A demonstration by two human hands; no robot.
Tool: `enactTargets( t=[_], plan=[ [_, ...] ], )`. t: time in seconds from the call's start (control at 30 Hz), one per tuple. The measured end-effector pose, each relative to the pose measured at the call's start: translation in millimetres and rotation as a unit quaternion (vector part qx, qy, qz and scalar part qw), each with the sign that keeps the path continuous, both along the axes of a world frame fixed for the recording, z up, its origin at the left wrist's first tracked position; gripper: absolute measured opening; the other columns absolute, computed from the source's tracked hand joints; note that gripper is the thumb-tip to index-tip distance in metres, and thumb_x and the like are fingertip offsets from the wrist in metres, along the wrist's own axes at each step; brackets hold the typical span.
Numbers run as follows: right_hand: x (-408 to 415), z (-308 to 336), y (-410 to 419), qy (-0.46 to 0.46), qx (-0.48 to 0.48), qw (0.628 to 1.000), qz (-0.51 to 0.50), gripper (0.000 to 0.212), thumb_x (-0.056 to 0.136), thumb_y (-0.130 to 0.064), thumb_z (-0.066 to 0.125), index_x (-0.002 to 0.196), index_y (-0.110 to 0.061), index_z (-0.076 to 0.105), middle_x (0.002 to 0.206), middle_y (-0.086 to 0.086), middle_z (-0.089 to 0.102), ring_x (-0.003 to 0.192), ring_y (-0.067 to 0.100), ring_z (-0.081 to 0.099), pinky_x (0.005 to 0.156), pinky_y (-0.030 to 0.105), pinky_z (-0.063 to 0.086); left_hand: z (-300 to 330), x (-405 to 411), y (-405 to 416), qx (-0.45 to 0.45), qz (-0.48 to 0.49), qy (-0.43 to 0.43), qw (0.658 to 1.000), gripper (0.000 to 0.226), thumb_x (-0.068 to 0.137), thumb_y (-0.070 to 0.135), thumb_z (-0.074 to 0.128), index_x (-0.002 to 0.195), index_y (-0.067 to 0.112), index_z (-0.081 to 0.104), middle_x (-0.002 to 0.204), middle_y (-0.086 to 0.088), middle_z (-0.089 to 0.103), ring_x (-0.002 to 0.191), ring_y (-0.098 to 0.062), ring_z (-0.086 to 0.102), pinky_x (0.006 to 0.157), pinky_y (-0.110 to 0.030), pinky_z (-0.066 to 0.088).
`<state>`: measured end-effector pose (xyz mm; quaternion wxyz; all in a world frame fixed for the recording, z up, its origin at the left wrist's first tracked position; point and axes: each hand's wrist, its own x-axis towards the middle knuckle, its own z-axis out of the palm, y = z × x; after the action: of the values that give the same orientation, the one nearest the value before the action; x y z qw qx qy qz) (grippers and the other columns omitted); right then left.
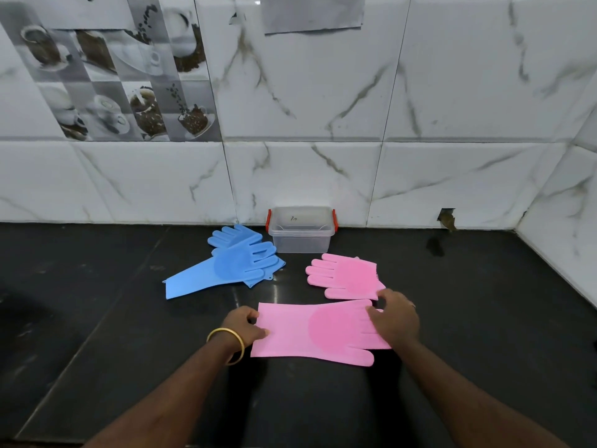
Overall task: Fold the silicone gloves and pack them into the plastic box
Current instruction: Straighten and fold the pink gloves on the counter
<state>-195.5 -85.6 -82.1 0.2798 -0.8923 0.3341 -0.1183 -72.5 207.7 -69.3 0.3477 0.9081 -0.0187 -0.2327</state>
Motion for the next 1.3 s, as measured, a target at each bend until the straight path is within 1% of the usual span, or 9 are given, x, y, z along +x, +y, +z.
enactTargets(
  t=[0.13,0.5,0.7,0.9,1.03,1.1,1.17,1.23,1.3],
  plan=[
    [26.9,10.9,21.4,0.022,-0.087,0.989,0.113,0.042,0.089,-0.035,0.063,0.129,-0.024,0.060,0.128,-0.001,0.062,0.117,0.023,0.056,0.098,0.035,0.047,2.0,-6.4,-3.9,0.011,-0.042,-0.033,0.998,0.047,0.076,0.025,0.079,0.120,0.015,0.064,0.118,-0.003,0.061,0.106,-0.017,0.059,0.095,-0.032,0.052],
    [120.8,-1.4,47.5,0.185,-0.172,0.959,0.129,0.053,0.094,-0.041,0.050,0.144,-0.030,0.036,0.142,0.004,0.044,0.128,0.027,0.043,0.098,0.043,0.040,24.4,5.2,-14.3,0.017,-0.147,-0.086,0.985,0.044,0.077,0.037,0.078,0.117,0.025,0.063,0.116,0.006,0.054,0.101,-0.011,0.053,0.090,-0.025,0.048],
    [130.5,-17.2,47.1,0.208,-0.229,0.944,0.116,0.025,0.097,-0.021,0.041,0.118,-0.025,0.055,0.123,0.001,0.057,0.114,0.024,0.052,0.085,0.038,0.042,30.6,30.5,-16.6,-0.016,-0.184,-0.063,0.981,0.043,0.079,0.035,0.077,0.118,0.024,0.064,0.115,0.007,0.060,0.096,-0.006,0.053,0.081,-0.020,0.045],
    [144.8,17.5,26.6,-0.018,0.099,0.995,0.001,0.032,0.092,-0.006,0.041,0.115,-0.016,0.061,0.110,0.006,0.072,0.115,0.028,0.061,0.092,0.039,0.049,29.8,50.1,-20.7,-0.051,-0.199,-0.022,0.978,0.040,0.078,0.039,0.076,0.114,0.025,0.064,0.109,0.009,0.061,0.101,-0.008,0.057,0.084,-0.023,0.047],
    [141.7,69.7,13.8,-0.190,0.236,0.952,-0.036,0.033,0.101,-0.033,0.043,0.085,-0.013,0.064,0.085,-0.003,0.076,0.100,0.020,0.069,0.067,0.030,0.048,36.0,54.7,-32.3,-0.128,-0.198,0.026,0.971,0.038,0.078,0.059,0.066,0.088,0.023,0.069,0.089,0.004,0.068,0.088,-0.013,0.063,0.084,-0.033,0.054],
    [141.6,94.8,9.8,-0.256,0.288,0.921,-0.052,0.036,0.101,-0.026,0.044,0.073,-0.008,0.058,0.089,0.000,0.078,0.097,0.015,0.072,0.074,0.040,0.056,45.0,55.2,-40.2,-0.142,-0.196,0.068,0.968,0.056,0.077,0.074,0.053,0.091,0.022,0.067,0.092,0.003,0.067,0.089,-0.016,0.063,0.082,-0.034,0.054],
    [139.6,119.9,4.9,-0.280,0.308,0.905,-0.088,0.029,0.098,-0.023,0.047,0.082,-0.001,0.060,0.091,0.005,0.076,0.078,0.010,0.069,0.081,0.040,0.058,51.8,56.6,-47.5,-0.149,-0.203,0.119,0.961,0.069,0.078,0.080,0.042,0.108,0.021,0.065,0.107,0.002,0.067,0.097,-0.016,0.063,0.087,-0.037,0.055],
    [136.6,146.0,2.5,-0.290,0.348,0.884,-0.116,0.022,0.096,-0.019,0.049,0.104,-0.004,0.062,0.085,0.007,0.066,0.069,0.016,0.061,0.072,0.039,0.055,55.7,56.8,-52.4,-0.187,-0.204,0.182,0.944,0.078,0.075,0.085,0.036,0.111,0.022,0.064,0.112,0.001,0.067,0.095,-0.016,0.064,0.088,-0.037,0.055],
    [134.9,172.1,6.4,-0.318,0.382,0.859,-0.124,0.015,0.097,-0.014,0.047,0.104,-0.010,0.059,0.080,0.002,0.059,0.065,0.017,0.058,0.068,0.036,0.051,58.7,55.1,-56.2,-0.217,-0.196,0.239,0.926,0.090,0.064,0.091,0.033,0.112,0.020,0.063,0.116,-0.003,0.068,0.095,-0.018,0.066,0.085,-0.038,0.055]
  ],
)
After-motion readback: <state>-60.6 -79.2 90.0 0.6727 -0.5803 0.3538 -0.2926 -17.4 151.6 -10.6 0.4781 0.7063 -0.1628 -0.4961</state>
